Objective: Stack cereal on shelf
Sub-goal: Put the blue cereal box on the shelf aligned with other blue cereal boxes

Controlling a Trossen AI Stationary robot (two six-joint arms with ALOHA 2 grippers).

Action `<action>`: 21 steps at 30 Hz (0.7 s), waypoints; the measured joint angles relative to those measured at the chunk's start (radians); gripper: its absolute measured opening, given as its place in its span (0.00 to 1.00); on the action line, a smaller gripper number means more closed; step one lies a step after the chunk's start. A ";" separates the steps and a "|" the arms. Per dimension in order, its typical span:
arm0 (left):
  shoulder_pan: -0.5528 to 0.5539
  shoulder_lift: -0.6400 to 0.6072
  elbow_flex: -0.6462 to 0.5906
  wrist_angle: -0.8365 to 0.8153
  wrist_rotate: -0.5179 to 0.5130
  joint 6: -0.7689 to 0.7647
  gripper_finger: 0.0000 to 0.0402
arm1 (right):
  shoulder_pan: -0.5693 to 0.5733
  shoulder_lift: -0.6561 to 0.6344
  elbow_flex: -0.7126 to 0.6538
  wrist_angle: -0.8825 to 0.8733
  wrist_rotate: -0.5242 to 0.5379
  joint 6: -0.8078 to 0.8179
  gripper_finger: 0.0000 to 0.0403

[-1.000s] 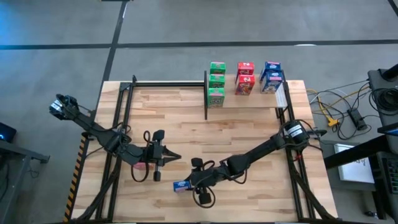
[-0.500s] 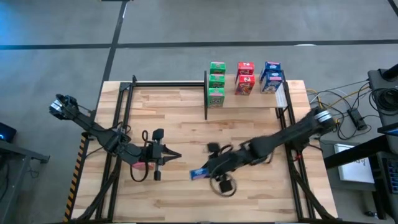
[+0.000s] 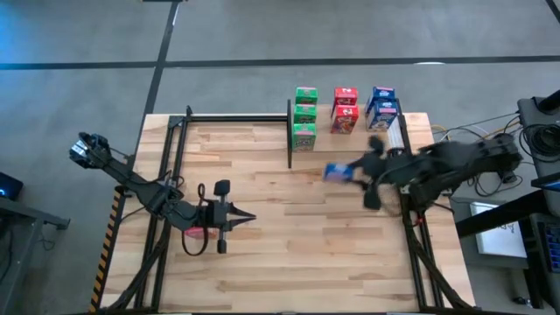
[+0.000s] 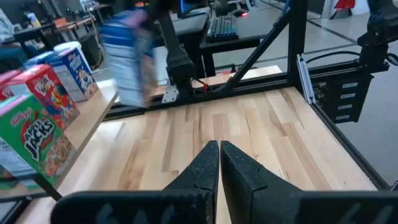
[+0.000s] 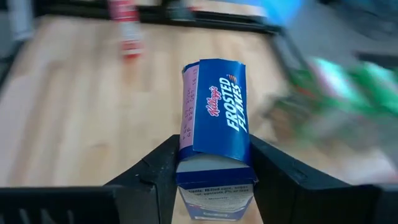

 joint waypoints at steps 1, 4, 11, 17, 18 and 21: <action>0.000 0.000 0.000 0.001 0.000 0.005 0.00 | -0.009 -0.037 -0.008 -0.032 0.033 0.021 0.38; 0.000 0.000 0.000 0.001 0.000 0.019 0.00 | -0.031 -0.138 -0.041 -0.109 0.111 0.054 0.38; 0.000 0.000 0.000 0.009 -0.001 0.055 0.00 | -0.064 -0.302 -0.147 -0.176 0.260 0.068 0.39; 0.000 0.000 0.000 0.014 -0.001 0.065 0.00 | -0.085 -0.404 -0.253 -0.177 0.330 0.096 0.38; 0.000 0.000 0.000 0.017 -0.001 0.070 0.00 | -0.088 -0.417 -0.269 -0.177 0.344 0.097 0.38; 0.000 0.000 0.000 0.027 -0.002 0.084 0.00 | -0.096 -0.442 -0.312 -0.179 0.381 0.115 0.39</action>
